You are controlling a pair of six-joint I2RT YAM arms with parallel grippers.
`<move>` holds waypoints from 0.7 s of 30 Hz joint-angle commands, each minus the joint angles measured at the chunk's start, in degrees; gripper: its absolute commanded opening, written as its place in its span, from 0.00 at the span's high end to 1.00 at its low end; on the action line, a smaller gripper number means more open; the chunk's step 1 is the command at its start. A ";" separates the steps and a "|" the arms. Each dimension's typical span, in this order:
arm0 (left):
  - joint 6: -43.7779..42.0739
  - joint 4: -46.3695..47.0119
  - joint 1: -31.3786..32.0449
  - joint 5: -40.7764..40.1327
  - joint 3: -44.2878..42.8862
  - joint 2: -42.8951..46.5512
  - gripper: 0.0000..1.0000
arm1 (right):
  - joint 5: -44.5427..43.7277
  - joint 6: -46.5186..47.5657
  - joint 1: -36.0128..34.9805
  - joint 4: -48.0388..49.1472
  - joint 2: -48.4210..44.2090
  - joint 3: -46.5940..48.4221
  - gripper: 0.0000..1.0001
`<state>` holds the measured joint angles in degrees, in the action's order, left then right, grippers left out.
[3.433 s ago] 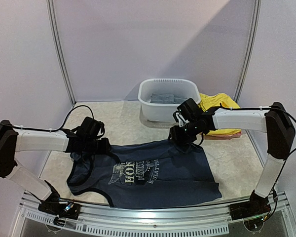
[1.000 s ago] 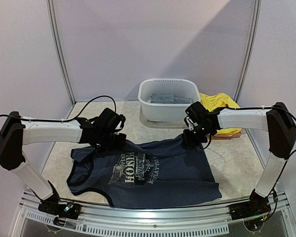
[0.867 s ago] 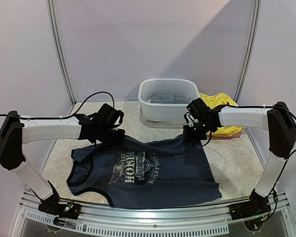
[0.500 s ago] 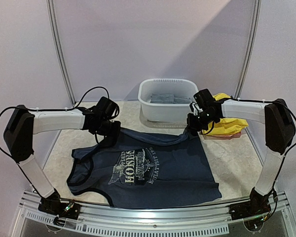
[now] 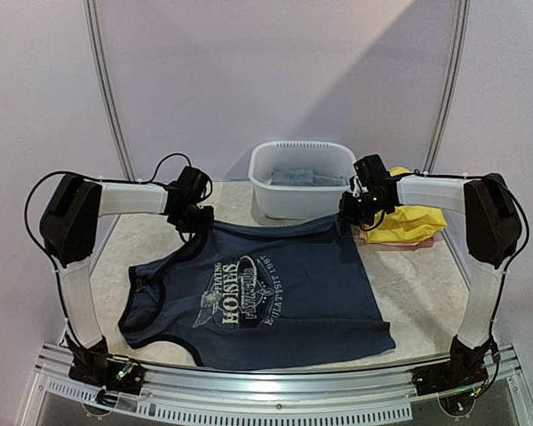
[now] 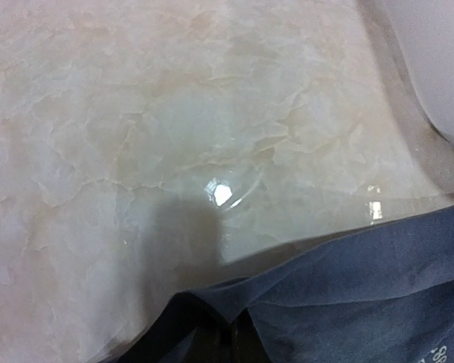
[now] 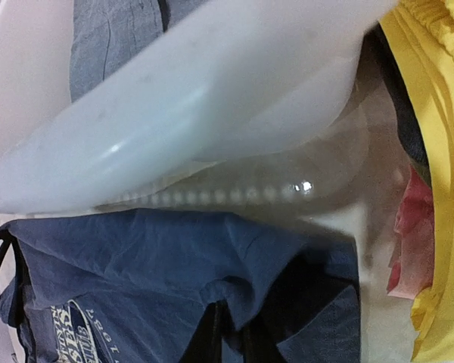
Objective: Fold and stack the mixed laundry pile
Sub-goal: Adjust the flattened tank top at the center of the board.
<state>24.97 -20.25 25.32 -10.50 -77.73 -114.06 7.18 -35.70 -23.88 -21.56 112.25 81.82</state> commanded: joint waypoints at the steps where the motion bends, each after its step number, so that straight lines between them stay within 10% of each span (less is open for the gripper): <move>1: 0.79 1.78 -2.08 2.79 -4.73 -4.31 0.96 | -1.37 -3.52 0.50 3.37 0.92 -0.08 0.78; 4: 1.05 0.29 -2.63 4.07 -9.49 -7.86 0.85 | 1.52 -4.17 0.53 5.56 0.58 -0.95 0.54; 11: 0.40 3.60 -1.13 -0.54 -4.08 -0.74 0.27 | 1.72 -2.73 -0.22 6.03 -6.34 -5.60 0.40; 21: -0.21 0.30 8.60 -8.85 6.35 10.91 0.24 | -2.13 7.18 -10.08 0.12 -10.99 -8.80 0.39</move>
<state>24.97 -18.72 29.52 -17.06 -75.81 -105.73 5.85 -33.19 -30.79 -18.22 101.58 75.42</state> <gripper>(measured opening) 0.767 0.628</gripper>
